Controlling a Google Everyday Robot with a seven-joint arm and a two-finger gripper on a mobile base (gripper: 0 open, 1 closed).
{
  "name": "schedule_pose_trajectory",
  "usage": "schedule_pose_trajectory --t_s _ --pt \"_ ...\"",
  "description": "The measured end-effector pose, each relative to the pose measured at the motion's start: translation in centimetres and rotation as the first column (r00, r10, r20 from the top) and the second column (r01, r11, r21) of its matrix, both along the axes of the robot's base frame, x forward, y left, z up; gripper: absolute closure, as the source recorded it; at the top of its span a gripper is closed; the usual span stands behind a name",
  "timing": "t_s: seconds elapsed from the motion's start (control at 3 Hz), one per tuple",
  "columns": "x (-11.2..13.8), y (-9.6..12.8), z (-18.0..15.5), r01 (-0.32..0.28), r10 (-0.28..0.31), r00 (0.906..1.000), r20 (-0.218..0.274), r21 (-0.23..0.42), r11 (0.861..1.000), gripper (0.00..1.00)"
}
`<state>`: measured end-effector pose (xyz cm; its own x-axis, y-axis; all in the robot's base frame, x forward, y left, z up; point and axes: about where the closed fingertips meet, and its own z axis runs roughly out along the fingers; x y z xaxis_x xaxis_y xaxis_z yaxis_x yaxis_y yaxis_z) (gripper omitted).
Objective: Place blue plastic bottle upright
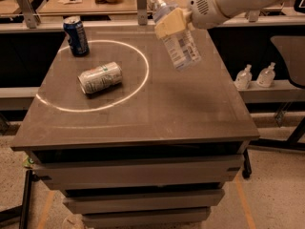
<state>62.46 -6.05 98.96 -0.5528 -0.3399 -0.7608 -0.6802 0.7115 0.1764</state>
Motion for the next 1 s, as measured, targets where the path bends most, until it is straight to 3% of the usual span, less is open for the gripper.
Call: schedule_pose_trajectory --t_s 0.33,0.67,1.0 --pt "0.34 0.24 -0.85 -0.037 0.020 0.9957 0.090 0.182 0.983 1.00" --pt "0.63 0.27 -0.86 -0.060 0.003 0.9776 0.211 0.264 0.963 1.00" --pt "0.83 0.60 -0.71 -0.076 -0.013 0.9489 0.315 0.268 0.960 1.00"
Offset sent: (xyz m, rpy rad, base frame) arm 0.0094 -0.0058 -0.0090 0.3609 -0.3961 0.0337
